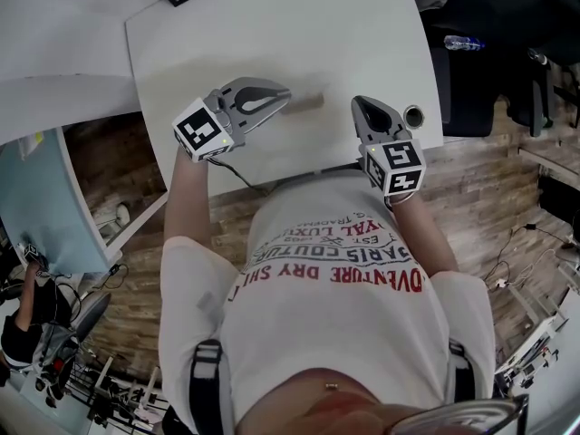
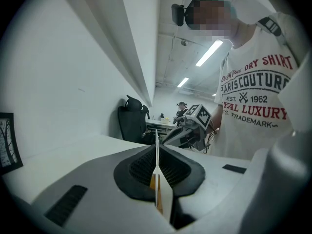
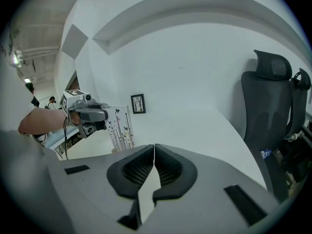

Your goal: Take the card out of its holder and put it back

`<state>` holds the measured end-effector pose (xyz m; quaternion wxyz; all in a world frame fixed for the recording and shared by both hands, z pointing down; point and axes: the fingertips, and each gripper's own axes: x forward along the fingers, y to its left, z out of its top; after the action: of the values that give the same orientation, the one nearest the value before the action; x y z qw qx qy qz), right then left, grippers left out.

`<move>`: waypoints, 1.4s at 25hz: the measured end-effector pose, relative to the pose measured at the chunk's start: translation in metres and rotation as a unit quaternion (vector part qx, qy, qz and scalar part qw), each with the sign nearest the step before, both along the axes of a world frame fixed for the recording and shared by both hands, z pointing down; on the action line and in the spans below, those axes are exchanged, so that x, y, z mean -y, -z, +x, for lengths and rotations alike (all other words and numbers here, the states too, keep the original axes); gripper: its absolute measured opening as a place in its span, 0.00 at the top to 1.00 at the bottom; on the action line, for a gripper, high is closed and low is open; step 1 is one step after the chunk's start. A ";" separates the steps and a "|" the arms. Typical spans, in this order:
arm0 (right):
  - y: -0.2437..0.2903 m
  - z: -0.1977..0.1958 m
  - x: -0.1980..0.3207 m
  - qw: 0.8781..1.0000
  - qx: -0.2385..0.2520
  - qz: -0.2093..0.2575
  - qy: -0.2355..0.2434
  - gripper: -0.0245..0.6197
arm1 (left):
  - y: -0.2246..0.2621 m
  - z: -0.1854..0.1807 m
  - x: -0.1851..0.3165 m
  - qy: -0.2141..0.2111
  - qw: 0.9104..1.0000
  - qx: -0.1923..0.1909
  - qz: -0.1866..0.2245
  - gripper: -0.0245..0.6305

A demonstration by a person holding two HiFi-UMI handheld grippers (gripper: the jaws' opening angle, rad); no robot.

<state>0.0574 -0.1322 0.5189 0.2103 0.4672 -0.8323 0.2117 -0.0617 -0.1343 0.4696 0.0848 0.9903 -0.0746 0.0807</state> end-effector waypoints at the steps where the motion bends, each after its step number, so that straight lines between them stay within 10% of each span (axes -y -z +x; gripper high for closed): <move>1: 0.000 0.000 -0.001 1.000 0.000 0.000 0.000 0.92 | -0.002 0.001 -0.001 -0.003 1.000 0.002 0.000 0.91; 35: -0.016 -0.012 0.000 1.000 0.006 -0.016 0.021 0.92 | -0.054 0.003 -0.007 0.001 0.996 0.082 -0.025 0.91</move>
<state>0.0456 -0.1317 0.5349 0.2166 0.4453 -0.8396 0.2232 -0.0591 -0.1269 0.5233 0.1037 0.9778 -0.0806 0.1633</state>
